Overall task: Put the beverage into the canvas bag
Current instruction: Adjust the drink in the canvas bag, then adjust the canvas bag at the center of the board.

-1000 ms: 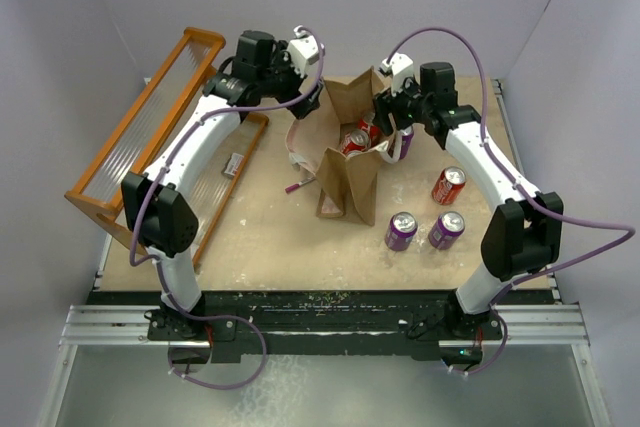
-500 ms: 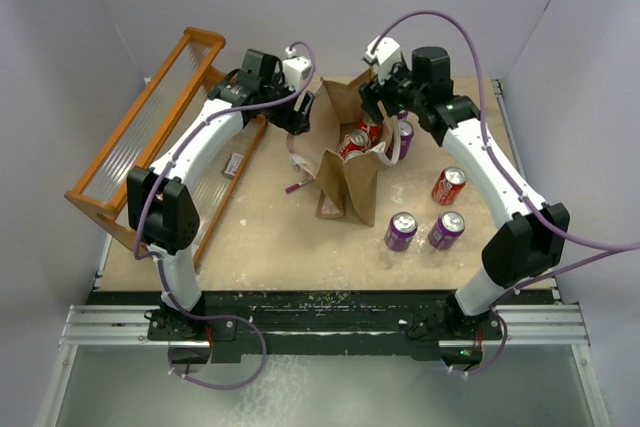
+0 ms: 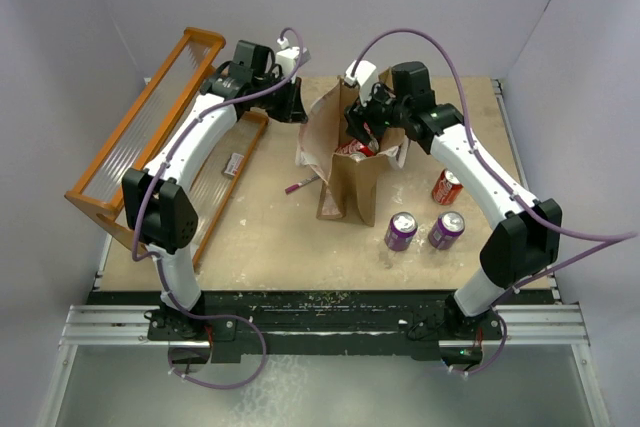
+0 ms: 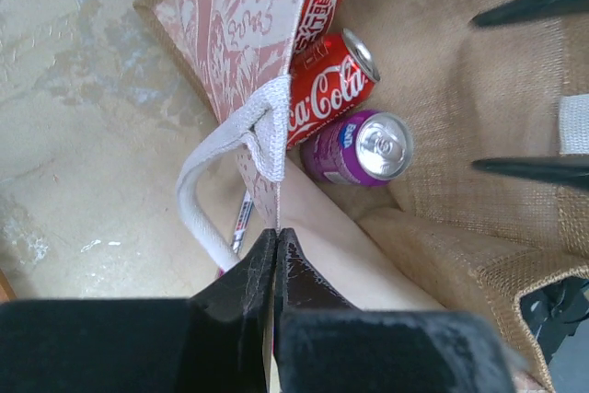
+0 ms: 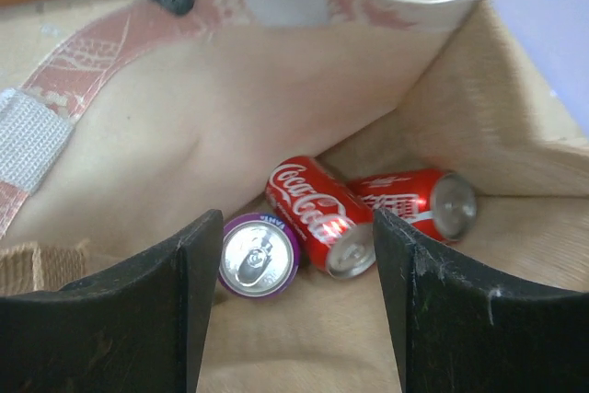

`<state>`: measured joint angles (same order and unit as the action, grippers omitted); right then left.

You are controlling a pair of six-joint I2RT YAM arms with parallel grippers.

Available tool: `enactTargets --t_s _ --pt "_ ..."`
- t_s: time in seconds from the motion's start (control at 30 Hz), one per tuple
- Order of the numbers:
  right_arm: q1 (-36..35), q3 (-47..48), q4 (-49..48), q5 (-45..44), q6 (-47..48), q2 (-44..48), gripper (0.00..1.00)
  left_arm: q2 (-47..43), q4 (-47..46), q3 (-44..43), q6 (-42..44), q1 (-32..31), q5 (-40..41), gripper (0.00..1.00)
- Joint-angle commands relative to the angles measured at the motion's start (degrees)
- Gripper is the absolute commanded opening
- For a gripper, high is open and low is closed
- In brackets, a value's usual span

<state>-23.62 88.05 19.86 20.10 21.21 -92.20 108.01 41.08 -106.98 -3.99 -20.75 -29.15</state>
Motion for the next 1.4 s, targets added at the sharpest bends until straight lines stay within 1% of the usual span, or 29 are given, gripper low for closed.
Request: enactTargets --t_s 0.0,0.23,0.37,0.6,0.8,1.0,1.1,1.17,1.23,1.37 --pt "0.0 -0.4 2.4 3.3 0.0 -0.9 0.68 -3.2 -0.8 -5.3 -4.3 0.6 -2.3 0.00" --pt "0.0 -2.5 1.7 3.7 -1.0 -1.4 0.67 -4.1 0.5 -9.5 -6.7 1.3 -1.5 0.00" --pt "0.0 -2.7 1.2 3.5 -1.6 -1.8 0.66 -4.8 1.2 -11.8 -6.5 2.2 0.6 0.00" --pt "0.0 -1.9 0.8 3.5 -2.7 -3.3 0.66 -5.3 1.9 -15.1 -4.7 2.7 1.4 0.00" --pt "0.0 -1.9 1.1 4.5 -3.7 -3.4 0.64 -4.4 2.7 -17.2 -3.1 3.6 -0.6 0.00" --pt "0.0 -3.0 3.7 5.3 -3.6 -0.1 0.60 -3.3 2.3 -16.7 0.8 4.6 -6.6 0.00" --pt "0.0 -2.9 7.0 8.1 -1.5 2.3 0.56 -4.1 -1.3 -14.2 2.5 4.9 -8.8 0.11" --pt "-0.1 -3.5 9.5 10.6 -0.4 3.6 0.54 -4.4 -3.9 -12.7 2.4 4.9 -9.7 0.21" --pt "-0.2 -4.3 11.5 12.3 1.2 5.0 0.53 -4.1 -6.3 -11.0 1.8 4.9 -10.1 0.35" --pt "-1.2 -7.9 11.8 14.0 6.1 8.6 0.52 -3.3 -8.3 -8.3 -0.7 4.7 -9.8 0.46"
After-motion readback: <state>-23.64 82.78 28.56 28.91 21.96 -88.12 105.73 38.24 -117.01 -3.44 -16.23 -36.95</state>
